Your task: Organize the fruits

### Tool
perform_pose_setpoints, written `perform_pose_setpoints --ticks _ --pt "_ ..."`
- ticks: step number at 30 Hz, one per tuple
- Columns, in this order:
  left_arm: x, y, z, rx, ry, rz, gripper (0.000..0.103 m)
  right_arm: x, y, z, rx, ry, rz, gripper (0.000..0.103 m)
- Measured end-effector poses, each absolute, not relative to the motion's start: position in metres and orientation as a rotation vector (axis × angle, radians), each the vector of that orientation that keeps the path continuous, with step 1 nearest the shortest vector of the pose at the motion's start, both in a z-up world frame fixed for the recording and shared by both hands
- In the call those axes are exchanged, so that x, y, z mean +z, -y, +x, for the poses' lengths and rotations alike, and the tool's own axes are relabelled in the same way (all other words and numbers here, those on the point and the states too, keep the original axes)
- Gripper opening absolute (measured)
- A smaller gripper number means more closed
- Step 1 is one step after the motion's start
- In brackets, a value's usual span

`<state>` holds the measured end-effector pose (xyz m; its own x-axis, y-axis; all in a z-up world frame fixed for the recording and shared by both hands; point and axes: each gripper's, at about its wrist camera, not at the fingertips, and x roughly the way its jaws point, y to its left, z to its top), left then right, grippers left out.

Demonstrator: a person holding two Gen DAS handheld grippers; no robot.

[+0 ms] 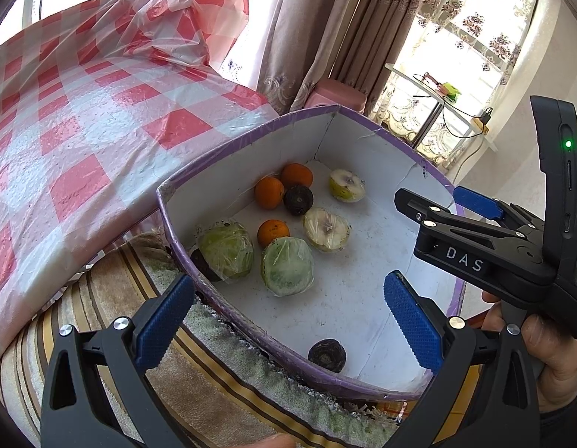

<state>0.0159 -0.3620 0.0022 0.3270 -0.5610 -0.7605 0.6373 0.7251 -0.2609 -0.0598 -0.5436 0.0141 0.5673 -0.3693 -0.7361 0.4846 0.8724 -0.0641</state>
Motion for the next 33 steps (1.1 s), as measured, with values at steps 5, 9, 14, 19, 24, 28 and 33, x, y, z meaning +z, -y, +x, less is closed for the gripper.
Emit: perform_pose_setpoints --ticks 5,9,14,19,24,28,33 --pt "0.004 0.363 0.016 -0.786 -0.956 0.091 0.098 0.014 0.544 -0.06 -0.504 -0.827 0.15 0.084" --pt "0.003 0.362 0.016 -0.786 -0.956 0.091 0.098 0.014 0.544 -0.06 -0.504 -0.827 0.15 0.084" --pt "0.004 0.363 0.016 -0.785 -0.958 0.092 0.098 0.014 0.544 -0.06 -0.506 -0.829 0.152 0.084" --pt "0.014 0.369 0.019 -0.769 -0.955 0.1 0.098 0.013 0.547 -0.06 -0.507 -0.842 0.157 0.084" --pt "0.021 0.381 0.018 -0.766 -0.955 0.12 0.098 0.014 0.554 -0.064 -0.515 -0.852 0.165 0.084" --pt "0.019 0.388 0.014 -0.777 -0.957 0.139 0.098 0.015 0.559 -0.066 -0.521 -0.848 0.176 0.084" --pt "0.018 0.389 0.014 -0.777 -0.952 0.14 0.098 0.014 0.561 -0.068 -0.526 -0.847 0.183 0.084"
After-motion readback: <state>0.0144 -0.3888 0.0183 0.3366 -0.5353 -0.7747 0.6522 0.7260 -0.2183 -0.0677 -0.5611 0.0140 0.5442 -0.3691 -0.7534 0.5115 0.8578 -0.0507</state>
